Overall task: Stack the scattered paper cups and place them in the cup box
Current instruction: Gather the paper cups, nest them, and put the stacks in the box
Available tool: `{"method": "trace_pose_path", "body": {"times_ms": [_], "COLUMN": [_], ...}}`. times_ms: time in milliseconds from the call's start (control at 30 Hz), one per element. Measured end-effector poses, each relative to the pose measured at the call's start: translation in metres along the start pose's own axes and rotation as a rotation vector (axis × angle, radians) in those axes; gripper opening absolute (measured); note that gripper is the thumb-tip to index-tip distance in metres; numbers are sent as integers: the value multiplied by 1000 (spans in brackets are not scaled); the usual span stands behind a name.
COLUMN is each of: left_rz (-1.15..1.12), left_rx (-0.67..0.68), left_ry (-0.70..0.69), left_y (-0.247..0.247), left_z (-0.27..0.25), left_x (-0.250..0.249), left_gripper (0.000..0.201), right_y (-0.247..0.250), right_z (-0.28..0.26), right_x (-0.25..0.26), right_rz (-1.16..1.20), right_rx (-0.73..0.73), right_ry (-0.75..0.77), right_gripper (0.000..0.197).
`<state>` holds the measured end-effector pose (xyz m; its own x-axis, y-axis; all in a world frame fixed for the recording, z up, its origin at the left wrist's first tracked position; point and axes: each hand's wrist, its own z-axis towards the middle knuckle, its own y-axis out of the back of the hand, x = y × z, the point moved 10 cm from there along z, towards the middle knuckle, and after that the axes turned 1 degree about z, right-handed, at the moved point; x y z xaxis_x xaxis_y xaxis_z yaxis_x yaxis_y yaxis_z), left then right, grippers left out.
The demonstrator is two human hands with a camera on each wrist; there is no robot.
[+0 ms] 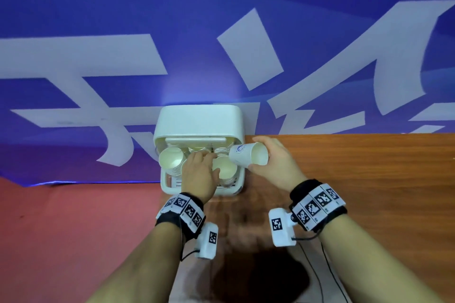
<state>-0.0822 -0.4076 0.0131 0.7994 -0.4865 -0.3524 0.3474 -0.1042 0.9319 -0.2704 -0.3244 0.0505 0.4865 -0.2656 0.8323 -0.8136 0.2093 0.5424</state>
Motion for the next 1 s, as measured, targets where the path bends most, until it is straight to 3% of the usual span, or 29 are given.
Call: {"method": "trace_pose_path", "body": {"times_ms": [167,333,533,1000], "left_rz": [-71,-136,-187,-119], "left_rx": [-14,-8,-3,95], "left_ry": [142,237,200,193], "left_y": [30,33,30,25], "left_z": [-19,-28,-33,-30], "left_x": [49,83,85,116], "left_gripper": [39,40,39,44], "right_y": [-32,-32,-36,-101], "right_z": [2,0,-11,10], "right_x": [24,32,35,21], "right_rz": [-88,-127,-134,-450], "right_rx": [66,51,34,9], "right_ry": [34,28,-11,10], "right_gripper": [69,63,56,67]}}
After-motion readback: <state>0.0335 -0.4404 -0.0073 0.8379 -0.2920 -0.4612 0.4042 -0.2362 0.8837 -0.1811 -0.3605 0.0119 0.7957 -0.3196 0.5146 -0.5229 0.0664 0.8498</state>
